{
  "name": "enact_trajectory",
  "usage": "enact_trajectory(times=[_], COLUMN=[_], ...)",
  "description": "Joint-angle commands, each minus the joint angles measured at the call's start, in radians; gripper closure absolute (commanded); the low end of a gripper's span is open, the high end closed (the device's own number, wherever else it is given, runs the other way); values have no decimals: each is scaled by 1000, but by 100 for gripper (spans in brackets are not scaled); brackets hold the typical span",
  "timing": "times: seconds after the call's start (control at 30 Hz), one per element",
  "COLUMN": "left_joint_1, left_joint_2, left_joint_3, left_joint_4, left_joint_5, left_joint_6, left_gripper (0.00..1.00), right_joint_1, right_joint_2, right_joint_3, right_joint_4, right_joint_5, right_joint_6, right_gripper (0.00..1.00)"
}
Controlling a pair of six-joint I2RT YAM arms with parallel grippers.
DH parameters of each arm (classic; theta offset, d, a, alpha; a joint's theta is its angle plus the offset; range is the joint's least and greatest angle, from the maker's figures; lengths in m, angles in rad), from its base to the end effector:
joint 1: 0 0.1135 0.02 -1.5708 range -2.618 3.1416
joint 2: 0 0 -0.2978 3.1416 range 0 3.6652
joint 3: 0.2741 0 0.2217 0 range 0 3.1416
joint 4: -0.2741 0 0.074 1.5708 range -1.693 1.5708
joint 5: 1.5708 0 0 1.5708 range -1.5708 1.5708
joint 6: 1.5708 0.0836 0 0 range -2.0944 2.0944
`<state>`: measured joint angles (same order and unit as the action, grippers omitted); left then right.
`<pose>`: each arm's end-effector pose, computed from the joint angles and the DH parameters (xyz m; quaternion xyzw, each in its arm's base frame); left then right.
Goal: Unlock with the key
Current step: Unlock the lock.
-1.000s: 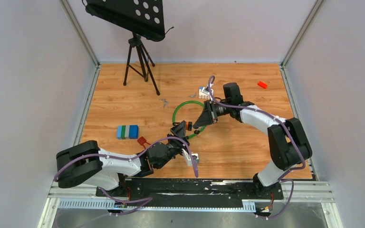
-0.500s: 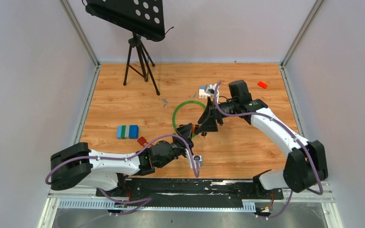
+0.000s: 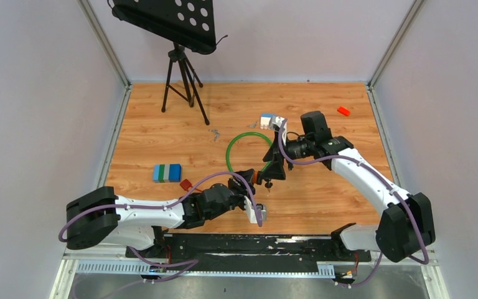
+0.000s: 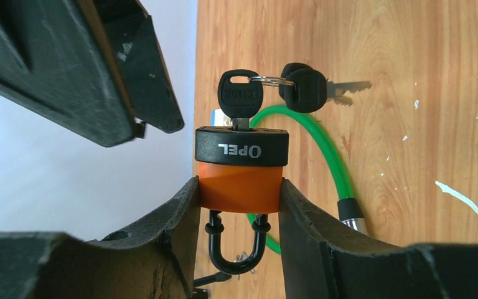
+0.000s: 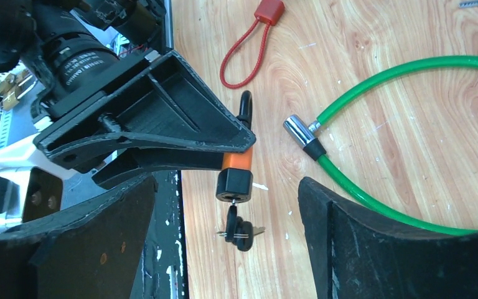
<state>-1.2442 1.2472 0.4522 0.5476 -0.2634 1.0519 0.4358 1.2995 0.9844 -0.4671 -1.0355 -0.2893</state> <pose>0.1065 -0.2465 0.2476 0.6802 0.3945 0.0446 0.6163 0.1913 0.1684 0.3091 -0.4623 0.6827 0.4802 0.2995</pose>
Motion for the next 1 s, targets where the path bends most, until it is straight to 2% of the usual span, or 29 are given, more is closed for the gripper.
enact_trajectory(times=[0.0, 0.23, 0.37, 0.43, 0.5, 0.6, 0.73, 0.8, 0.87, 0.9, 0.97], left_joint_1=[-7, -7, -6, -6, -6, -6, -5, -4, -5, -4, -5], left_joint_2=[-38, -44, -47, -48, -48, -47, -42, -44, -52, -56, -66], left_joint_3=[47, 48, 47, 47, 47, 48, 51, 54, 55, 55, 57], left_joint_4=[61, 62, 63, 63, 63, 63, 62, 58, 57, 56, 50], left_joint_5=[8, 2, 1, 0, -2, -10, -19, -19, -20, -21, -30], left_joint_6=[-35, -37, -38, -40, -41, -44, -50, -57, -64, -65, -63], left_gripper=[100, 100, 100, 100, 100, 100, 98, 85, 65, 50, 11], right_joint_1=[18, 54, 72, 76, 82, 82, 82, 80, 77, 75, 65], right_joint_2=[38, 105, 144, 158, 169, 175, 140, 114, 86, 71, 40], right_joint_3=[0, 10, 24, 31, 41, 68, 76, 73, 70, 67, 62], right_joint_4=[28, 25, 19, 18, 12, -14, -31, -29, -34, -36, -37], right_joint_5=[23, 32, 24, 17, 10, 27, 52, 71, 95, 110, 144], right_joint_6=[-27, -32, -34, -34, -34, -41, -61, -66, -75, -79, -92], right_gripper=[15, 22, 34, 44, 59, 98, 100, 100, 100, 100, 100])
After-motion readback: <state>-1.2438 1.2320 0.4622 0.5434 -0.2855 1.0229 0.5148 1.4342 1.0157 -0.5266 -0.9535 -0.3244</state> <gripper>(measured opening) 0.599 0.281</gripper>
